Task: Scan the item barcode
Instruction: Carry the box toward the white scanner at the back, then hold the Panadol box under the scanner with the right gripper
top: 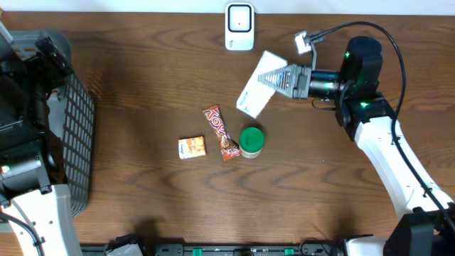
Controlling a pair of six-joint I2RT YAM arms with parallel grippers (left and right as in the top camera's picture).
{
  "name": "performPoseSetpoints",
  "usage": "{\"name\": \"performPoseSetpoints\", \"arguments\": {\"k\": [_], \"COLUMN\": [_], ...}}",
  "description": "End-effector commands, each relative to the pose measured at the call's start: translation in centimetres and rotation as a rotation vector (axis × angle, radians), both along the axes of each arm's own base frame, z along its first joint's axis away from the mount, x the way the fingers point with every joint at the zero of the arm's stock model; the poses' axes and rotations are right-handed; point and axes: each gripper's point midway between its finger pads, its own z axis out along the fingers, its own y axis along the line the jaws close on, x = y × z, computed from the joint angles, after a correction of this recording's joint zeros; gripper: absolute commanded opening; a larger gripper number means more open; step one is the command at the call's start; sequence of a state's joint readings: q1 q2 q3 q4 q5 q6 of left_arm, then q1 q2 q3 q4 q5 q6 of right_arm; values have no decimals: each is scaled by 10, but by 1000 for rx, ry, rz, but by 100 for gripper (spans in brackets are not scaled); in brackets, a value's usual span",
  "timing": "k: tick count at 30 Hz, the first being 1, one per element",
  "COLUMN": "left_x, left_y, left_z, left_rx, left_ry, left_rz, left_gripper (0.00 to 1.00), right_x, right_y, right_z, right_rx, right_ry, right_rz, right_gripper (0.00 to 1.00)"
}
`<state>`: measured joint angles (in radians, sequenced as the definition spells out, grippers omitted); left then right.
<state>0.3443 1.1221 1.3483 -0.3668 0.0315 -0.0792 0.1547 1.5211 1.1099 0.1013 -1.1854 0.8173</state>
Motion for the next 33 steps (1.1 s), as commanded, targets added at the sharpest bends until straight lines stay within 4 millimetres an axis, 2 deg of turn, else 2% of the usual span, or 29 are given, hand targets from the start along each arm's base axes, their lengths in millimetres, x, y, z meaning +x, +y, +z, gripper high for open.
{"name": "performPoseSetpoints", "arguments": {"k": [1, 6, 7, 10, 13, 20, 24, 27, 30, 33], "left_x": [1, 1, 1, 1, 1, 1, 1, 1, 1, 1], "left_y": [-3, -3, -3, -3, -3, -3, -3, -3, -3, -3], "left_z": [2, 2, 1, 2, 2, 2, 2, 1, 2, 2], "left_rx": [-8, -8, -8, -8, -8, -8, -8, -8, -8, -8], "left_ry": [-7, -7, -7, -7, -7, -7, -7, -7, -7, -7], "left_rz": [-11, -11, -11, -11, -11, -11, -11, -11, -11, -11], "left_gripper": [91, 91, 90, 91, 91, 91, 91, 91, 91, 91], "right_x": [38, 61, 71, 87, 108, 157, 192, 221, 248, 267], "right_y": [-16, -31, -37, -43, -43, -29, -7, 11, 21, 29], "right_z": [-10, -24, -36, -60, -77, -113, -114, -103, -101, -103], "right_rx": [31, 87, 114, 164, 225, 422, 439, 450, 434, 396], "right_ry": [295, 509, 609, 773, 827, 990, 974, 944, 961, 996], "right_rz": [-270, -469, -549, -648, -697, -731, -716, -698, -730, -785], "right_gripper": [10, 9, 8, 7, 6, 5, 6, 6, 6, 6]}}
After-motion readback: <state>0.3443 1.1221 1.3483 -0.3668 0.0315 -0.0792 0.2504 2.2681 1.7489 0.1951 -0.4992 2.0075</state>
